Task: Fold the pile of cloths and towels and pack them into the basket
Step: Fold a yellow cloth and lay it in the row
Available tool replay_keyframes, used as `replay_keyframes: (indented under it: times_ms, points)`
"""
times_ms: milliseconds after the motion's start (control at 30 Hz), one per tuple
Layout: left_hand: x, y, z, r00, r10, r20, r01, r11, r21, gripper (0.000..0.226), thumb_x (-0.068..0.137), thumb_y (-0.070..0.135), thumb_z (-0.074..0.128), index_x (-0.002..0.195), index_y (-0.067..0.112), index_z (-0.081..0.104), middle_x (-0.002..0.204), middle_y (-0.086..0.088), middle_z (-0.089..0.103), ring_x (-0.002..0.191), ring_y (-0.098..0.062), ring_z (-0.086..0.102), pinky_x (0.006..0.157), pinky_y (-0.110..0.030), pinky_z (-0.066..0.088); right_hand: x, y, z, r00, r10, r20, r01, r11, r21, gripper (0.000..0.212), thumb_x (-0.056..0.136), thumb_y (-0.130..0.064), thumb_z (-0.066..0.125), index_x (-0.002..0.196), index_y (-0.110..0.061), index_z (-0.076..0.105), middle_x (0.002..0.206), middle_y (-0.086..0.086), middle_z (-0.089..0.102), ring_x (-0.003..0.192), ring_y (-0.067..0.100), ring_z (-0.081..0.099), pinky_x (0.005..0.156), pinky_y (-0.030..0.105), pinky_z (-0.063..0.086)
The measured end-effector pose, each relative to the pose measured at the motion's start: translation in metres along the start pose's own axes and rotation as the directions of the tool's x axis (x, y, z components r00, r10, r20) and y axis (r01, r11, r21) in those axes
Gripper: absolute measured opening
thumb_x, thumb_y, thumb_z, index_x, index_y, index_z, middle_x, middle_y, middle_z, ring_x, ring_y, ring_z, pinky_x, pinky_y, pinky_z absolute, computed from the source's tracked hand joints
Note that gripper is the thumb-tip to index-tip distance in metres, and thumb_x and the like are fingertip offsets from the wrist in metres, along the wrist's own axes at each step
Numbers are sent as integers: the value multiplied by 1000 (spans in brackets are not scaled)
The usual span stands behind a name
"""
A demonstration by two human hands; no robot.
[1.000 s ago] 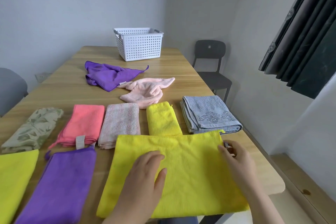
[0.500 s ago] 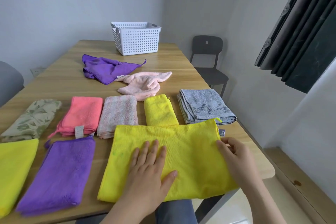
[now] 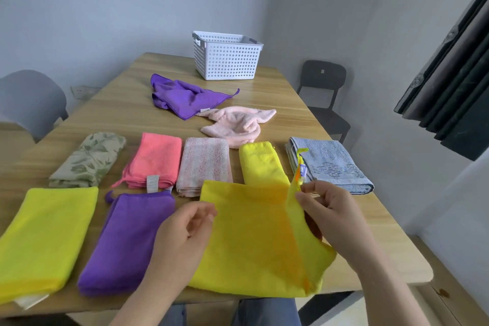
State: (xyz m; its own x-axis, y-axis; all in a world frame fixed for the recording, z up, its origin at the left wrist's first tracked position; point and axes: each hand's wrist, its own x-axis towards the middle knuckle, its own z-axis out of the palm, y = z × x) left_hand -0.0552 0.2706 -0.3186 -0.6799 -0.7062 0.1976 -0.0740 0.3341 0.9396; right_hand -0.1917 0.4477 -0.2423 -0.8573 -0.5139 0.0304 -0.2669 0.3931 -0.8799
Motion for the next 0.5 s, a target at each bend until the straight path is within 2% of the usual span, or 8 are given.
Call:
replay_keyframes:
  times_ms: [67, 100, 333, 500]
  points:
    - [0, -6, -8, 997, -75, 1, 75, 996, -58, 13, 84, 17, 64, 88, 28, 68, 86, 8, 73, 81, -14, 68, 81, -42, 55, 0, -12, 14, 997, 9, 82, -10, 1000, 14, 6, 94, -12, 55, 97, -12, 60, 45, 2, 57, 37, 11, 48, 41, 19, 40]
    - [0, -7, -9, 995, -97, 8, 98, 992, -75, 10, 83, 22, 63, 89, 28, 68, 86, 5, 73, 82, -16, 68, 82, -46, 54, 1, -17, 20, 994, 9, 105, -10, 1000, 11, 6, 94, -10, 54, 97, -12, 59, 47, 4, 60, 37, 13, 51, 41, 20, 42]
    - [7, -12, -15, 966, -238, 96, 248, 962, -112, 17, 95, 19, 50, 96, 30, 64, 94, 5, 69, 93, -13, 65, 90, -43, 51, 6, -25, 78, 978, 61, 199, -52, 997, -50, 10, 90, -6, 52, 95, -13, 58, 50, 5, 63, 38, 14, 53, 42, 22, 42]
    - [6, -14, -17, 963, -253, 93, 264, 954, -141, 22, 98, 21, 45, 108, 20, 63, 96, 5, 68, 93, -11, 64, 90, -41, 52, 7, -18, 112, 974, 83, 212, -58, 991, -121, 10, 89, -8, 52, 96, -11, 58, 49, 3, 64, 36, 11, 54, 42, 19, 43]
